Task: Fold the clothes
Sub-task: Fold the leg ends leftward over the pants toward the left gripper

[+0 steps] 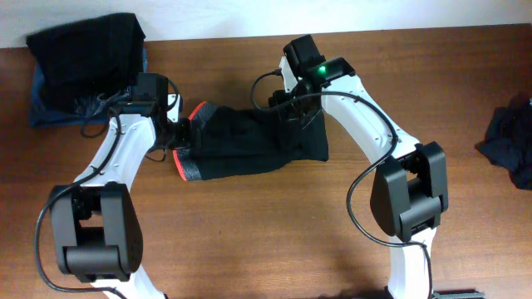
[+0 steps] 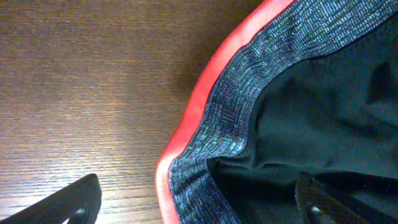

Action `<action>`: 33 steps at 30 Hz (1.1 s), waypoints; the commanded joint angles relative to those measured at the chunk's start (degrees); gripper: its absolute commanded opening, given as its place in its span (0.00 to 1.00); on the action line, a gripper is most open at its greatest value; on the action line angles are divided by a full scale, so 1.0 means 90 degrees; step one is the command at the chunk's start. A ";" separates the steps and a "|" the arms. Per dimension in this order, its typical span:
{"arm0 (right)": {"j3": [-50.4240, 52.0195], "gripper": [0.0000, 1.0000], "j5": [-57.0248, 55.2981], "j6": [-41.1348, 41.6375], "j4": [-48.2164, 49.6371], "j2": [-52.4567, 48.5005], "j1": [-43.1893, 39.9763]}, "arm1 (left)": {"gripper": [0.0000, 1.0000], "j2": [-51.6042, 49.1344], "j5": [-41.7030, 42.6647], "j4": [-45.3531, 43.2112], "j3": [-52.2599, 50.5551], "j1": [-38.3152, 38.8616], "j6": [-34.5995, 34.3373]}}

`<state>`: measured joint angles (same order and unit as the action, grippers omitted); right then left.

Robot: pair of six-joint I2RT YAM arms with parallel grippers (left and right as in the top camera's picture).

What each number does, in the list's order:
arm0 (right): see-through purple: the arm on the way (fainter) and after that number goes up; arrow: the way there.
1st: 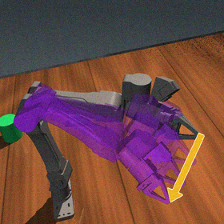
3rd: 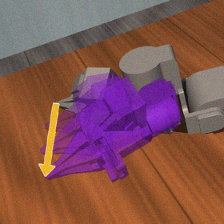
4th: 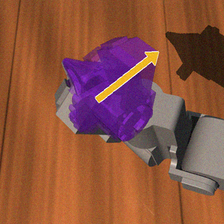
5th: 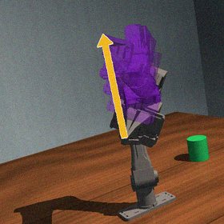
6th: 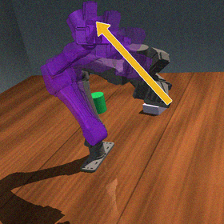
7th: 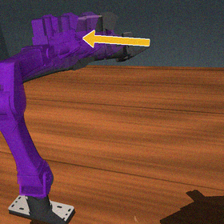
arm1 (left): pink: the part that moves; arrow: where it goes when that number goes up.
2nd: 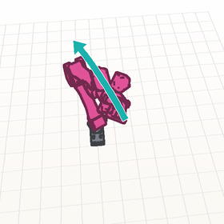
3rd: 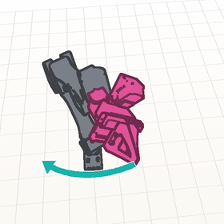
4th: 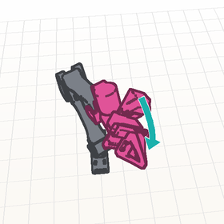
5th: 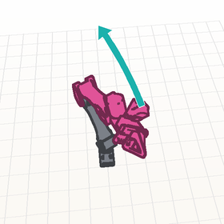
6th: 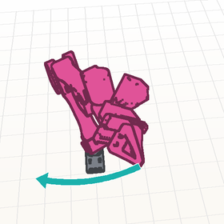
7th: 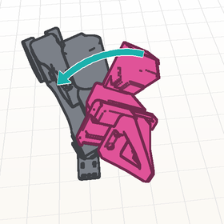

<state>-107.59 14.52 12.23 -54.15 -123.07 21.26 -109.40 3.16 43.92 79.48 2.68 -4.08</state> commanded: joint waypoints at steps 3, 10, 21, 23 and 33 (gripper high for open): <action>-0.0136 0.54 0.0488 0.0032 -0.0007 0.0121 0.0044 | 0.99 -0.0073 0.0002 -0.0022 0.0017 0.0019 0.0032; -0.0138 0.62 0.0478 0.0032 0.0000 0.0124 0.0049 | 0.99 -0.0073 0.0002 -0.0015 0.0017 0.0019 0.0032; -0.0134 0.10 0.1069 0.0029 -0.0044 0.0121 -0.0284 | 0.99 -0.0143 0.0005 -0.0066 0.0012 0.0019 0.0032; -0.0104 0.04 0.0879 0.0032 -0.0053 0.0109 -0.0151 | 0.99 -0.0185 0.0005 -0.0063 0.0012 0.0019 0.0032; 0.0823 0.04 -0.0146 0.1367 0.0986 -0.0126 0.0393 | 0.99 -0.0369 0.0005 -0.0044 0.0012 0.0019 0.0032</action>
<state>-103.83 16.71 18.02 -47.79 -123.07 24.97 -112.22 3.16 43.51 79.48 2.68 -4.08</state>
